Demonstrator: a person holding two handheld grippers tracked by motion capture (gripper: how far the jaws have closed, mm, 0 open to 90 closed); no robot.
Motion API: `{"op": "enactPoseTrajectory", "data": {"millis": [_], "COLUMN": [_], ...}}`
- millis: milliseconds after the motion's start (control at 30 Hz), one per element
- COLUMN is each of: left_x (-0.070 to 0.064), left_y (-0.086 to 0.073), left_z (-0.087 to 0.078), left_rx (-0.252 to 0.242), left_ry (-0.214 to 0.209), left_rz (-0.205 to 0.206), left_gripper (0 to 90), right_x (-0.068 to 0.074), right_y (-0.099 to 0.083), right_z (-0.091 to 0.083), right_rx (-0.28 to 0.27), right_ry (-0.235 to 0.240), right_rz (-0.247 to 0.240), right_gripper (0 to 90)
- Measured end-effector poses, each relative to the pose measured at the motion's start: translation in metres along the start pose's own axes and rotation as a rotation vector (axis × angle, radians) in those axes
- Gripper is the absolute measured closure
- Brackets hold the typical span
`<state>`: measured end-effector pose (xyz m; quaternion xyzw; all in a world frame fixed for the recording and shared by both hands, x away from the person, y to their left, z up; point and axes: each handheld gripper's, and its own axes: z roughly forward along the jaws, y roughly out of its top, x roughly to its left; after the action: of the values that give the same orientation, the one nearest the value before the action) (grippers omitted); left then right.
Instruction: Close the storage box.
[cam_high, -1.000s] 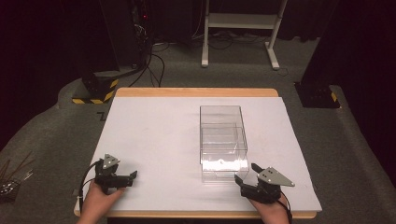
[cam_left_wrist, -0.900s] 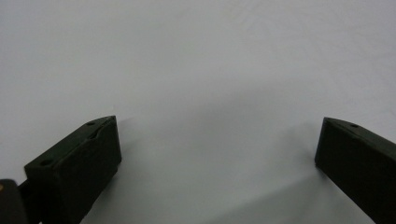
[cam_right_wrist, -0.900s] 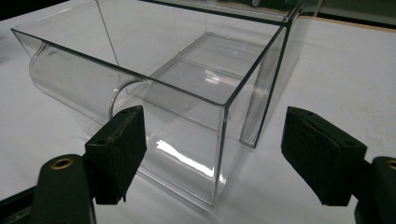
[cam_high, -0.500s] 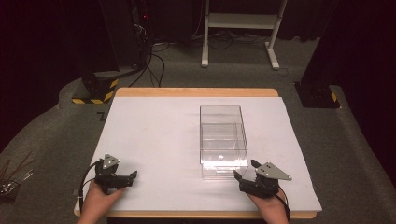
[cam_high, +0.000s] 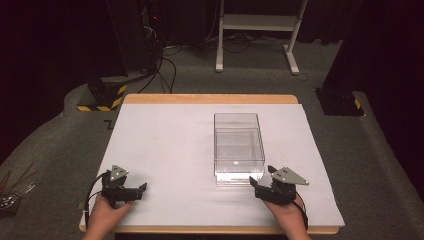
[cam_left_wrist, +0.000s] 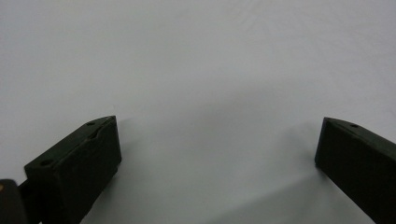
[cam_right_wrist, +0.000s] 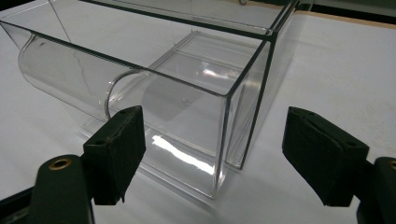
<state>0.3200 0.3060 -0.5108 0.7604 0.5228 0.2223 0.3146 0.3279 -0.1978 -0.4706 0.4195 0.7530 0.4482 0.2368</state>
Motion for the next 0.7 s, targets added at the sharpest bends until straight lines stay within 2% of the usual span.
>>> {"op": "enactPoseTrajectory", "data": {"millis": [700], "left_x": [0.0], "left_y": [0.0], "left_z": [0.0], "left_rx": [-0.003], "left_ry": [0.002], "left_rz": [0.001], "left_gripper": [0.5], "right_x": [-0.011], "right_y": [0.009], "right_z": [0.018], "right_rx": [0.017], "right_ry": [-0.011], "right_rz": [0.024], "right_gripper": [22.0]}}
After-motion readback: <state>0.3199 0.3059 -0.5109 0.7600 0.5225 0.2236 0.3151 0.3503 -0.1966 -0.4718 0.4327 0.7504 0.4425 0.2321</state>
